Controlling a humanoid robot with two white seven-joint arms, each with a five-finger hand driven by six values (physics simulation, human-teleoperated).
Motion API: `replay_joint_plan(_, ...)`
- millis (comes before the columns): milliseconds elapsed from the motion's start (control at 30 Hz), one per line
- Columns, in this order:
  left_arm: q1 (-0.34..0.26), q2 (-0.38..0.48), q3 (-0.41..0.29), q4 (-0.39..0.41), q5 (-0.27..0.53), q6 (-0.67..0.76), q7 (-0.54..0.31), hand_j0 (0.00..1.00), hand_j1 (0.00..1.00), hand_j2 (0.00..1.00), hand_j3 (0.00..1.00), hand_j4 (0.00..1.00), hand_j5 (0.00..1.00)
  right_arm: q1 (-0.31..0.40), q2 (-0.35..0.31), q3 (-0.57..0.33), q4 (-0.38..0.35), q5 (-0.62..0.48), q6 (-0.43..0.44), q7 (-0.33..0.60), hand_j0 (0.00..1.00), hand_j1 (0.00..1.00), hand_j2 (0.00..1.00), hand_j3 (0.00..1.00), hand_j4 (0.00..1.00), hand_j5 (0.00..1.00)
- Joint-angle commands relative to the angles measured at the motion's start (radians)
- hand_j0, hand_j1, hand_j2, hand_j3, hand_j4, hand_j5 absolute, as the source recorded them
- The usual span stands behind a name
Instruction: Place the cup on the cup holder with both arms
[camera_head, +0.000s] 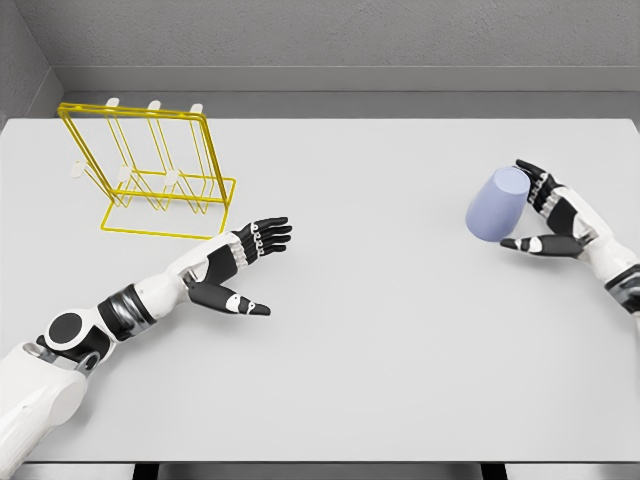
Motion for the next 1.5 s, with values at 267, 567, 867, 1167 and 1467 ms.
replay_joint_plan(267, 0.000, 0.001, 0.002, 0.001, 0.006, 0.000, 0.000, 1.00, 1.00, 1.00, 1.00, 1.00, 1.00, -0.012, 0.026, 0.000, 0.005, 0.001, 0.001, 0.000, 1.00, 1.00, 1.00, 1.00, 1.00, 1.00)
replay_joint_plan(567, 0.000, -0.004, 0.002, -0.001, 0.008, -0.001, 0.000, 1.00, 1.00, 1.00, 1.00, 1.00, 1.00, -0.037, 0.053, 0.000, 0.022, 0.036, 0.001, 0.000, 1.00, 1.00, 1.00, 1.00, 1.00, 1.00)
replay_joint_plan(867, 0.000, -0.004, 0.002, 0.002, 0.006, -0.001, 0.000, 1.00, 1.00, 1.00, 1.00, 1.00, 1.00, -0.037, 0.066, 0.000, 0.026, 0.039, 0.001, 0.000, 0.80, 0.80, 0.80, 0.80, 0.80, 0.80)
replay_joint_plan(1167, 0.000, -0.006, 0.002, 0.002, 0.008, 0.000, 0.000, 1.00, 1.00, 1.00, 1.00, 1.00, 1.00, -0.037, 0.066, 0.001, 0.037, 0.044, 0.001, 0.000, 0.71, 0.71, 0.71, 0.71, 0.71, 0.71)
replay_joint_plan(1467, 0.000, -0.006, 0.002, 0.002, 0.008, -0.001, 0.000, 1.00, 1.00, 1.00, 1.00, 1.00, 1.00, -0.052, 0.049, 0.001, -0.032, 0.050, 0.001, 0.000, 0.70, 0.70, 0.70, 0.70, 0.70, 0.70)
